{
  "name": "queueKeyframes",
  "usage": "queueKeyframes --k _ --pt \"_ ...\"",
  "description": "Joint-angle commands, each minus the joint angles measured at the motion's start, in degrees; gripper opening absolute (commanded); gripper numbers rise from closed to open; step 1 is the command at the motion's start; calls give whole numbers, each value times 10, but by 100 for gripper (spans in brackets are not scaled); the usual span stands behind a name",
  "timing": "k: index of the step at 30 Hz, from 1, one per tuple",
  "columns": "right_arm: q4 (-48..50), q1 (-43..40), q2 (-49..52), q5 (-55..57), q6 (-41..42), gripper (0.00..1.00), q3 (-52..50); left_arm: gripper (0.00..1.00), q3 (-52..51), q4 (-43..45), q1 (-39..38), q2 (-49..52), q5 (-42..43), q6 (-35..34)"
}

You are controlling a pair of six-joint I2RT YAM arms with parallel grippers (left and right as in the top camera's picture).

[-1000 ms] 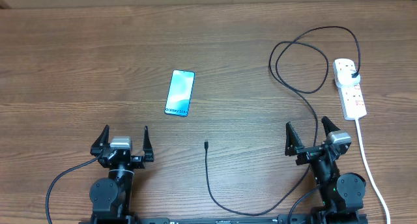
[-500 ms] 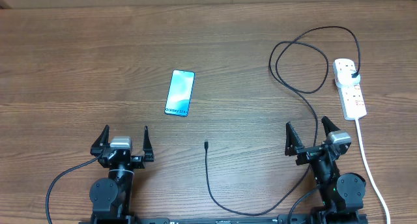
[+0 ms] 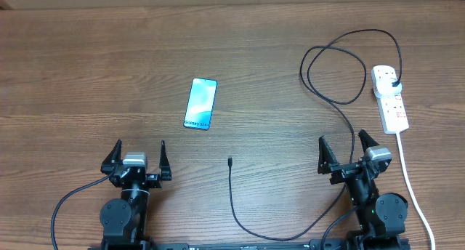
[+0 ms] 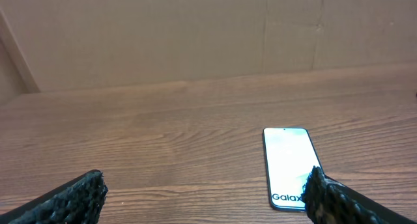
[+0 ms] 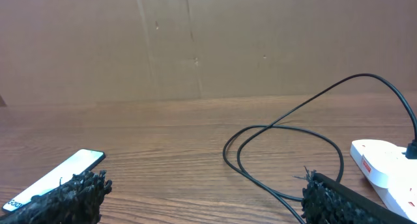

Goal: Plug charger to phone and switch on socket

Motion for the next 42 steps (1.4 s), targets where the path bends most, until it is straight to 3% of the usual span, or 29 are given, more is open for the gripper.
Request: queueKeyframes --k 1,42 --pt "3 -4 -6 7 3 100 -6 100 -2 1 -3 -5 -1 9" --pt "3 -34 -6 7 3 100 -6 99 -2 1 -3 -5 -1 9"
